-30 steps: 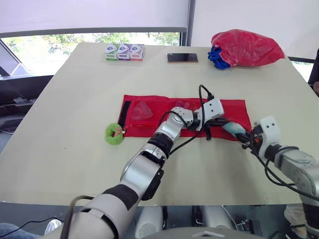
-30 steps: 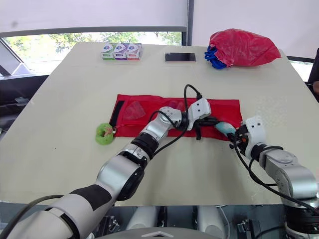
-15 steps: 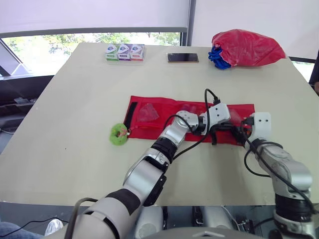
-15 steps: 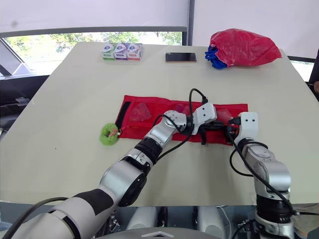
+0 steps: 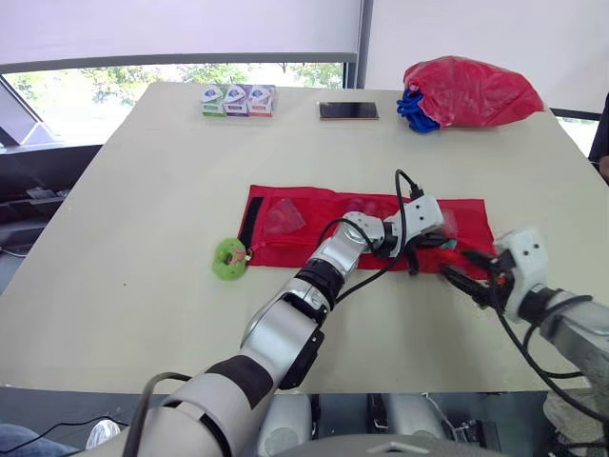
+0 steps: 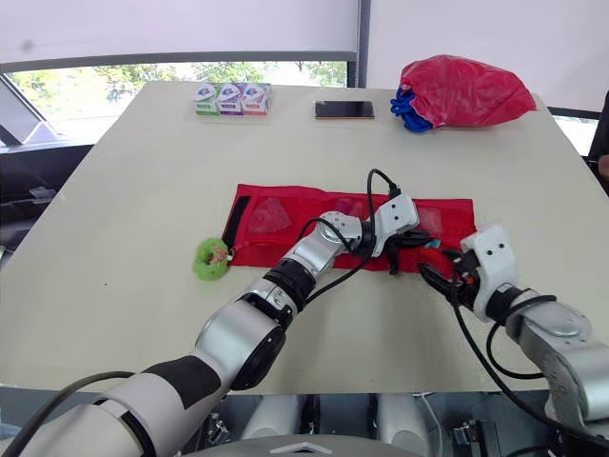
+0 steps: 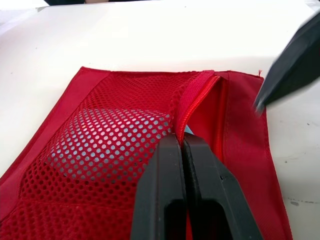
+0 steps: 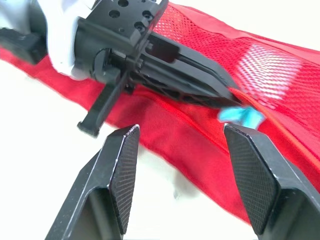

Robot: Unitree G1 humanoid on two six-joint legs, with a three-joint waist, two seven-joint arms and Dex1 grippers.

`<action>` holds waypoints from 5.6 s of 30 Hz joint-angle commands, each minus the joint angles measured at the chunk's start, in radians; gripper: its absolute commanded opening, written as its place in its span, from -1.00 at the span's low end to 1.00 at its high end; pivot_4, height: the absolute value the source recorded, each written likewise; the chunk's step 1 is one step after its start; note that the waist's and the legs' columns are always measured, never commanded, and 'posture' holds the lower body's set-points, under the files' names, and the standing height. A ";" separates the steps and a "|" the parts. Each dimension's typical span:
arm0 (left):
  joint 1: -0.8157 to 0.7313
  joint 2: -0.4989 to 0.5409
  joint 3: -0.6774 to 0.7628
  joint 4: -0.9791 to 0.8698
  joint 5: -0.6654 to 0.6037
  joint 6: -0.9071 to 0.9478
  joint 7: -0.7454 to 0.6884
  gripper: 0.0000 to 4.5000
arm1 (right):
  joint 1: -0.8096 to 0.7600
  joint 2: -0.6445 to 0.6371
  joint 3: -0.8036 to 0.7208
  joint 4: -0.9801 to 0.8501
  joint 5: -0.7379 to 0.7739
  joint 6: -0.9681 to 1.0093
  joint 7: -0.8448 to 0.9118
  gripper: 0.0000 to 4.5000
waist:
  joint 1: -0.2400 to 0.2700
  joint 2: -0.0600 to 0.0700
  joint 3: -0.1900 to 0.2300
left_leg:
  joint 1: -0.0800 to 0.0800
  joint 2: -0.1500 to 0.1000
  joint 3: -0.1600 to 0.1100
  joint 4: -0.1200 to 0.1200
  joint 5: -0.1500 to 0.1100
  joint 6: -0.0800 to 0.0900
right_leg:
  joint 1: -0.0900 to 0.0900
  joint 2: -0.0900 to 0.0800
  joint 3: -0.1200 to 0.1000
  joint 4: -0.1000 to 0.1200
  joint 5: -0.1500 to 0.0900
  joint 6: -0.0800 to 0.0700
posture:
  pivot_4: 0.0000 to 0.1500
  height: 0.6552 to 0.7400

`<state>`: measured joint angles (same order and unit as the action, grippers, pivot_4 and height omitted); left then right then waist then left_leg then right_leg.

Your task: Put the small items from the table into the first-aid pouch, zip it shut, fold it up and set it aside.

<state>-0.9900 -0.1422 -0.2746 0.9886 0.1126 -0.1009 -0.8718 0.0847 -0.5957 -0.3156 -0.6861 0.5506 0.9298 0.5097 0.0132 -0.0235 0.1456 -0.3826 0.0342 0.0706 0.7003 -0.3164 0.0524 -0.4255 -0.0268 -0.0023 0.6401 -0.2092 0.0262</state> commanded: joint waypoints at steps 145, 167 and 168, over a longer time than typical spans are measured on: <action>0.211 0.467 0.557 -0.487 -0.883 1.602 0.047 -1.00 | -0.458 0.176 0.711 0.358 -0.163 -0.386 0.149 0.68 | -0.005 -0.003 -0.003 | 0.000 0.001 0.001 0.001 0.003 -0.005 | -0.001 0.009 0.017 0.003 -0.002 0.002 | 1.00 1.00; 0.230 0.532 0.509 -0.464 -0.841 1.494 0.025 -1.00 | -0.304 0.202 0.446 0.233 -0.088 -0.432 0.153 -0.92 | -0.005 -0.003 -0.003 | 0.000 0.001 0.001 0.001 0.003 -0.006 | -0.001 0.009 0.017 0.003 -0.002 0.002 | 1.00 1.00; 0.234 0.541 0.500 -0.464 -0.837 1.483 0.020 -1.00 | -0.284 0.197 0.420 0.231 -0.085 -0.431 0.142 -0.92 | -0.006 -0.003 -0.003 | 0.001 0.001 0.001 0.001 0.003 -0.006 | -0.001 0.008 0.018 0.003 -0.002 0.002 | 1.00 1.00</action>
<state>-0.7589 0.3825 0.2298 0.5359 -0.7284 1.4171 -0.8284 -0.2187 -0.3919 0.1632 -0.4149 0.4415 0.5011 0.6701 0.0075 -0.0267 0.1428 -0.3818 0.0355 0.0718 0.7016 -0.3132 0.0468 -0.4266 -0.0184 0.0152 0.6428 -0.2114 0.0278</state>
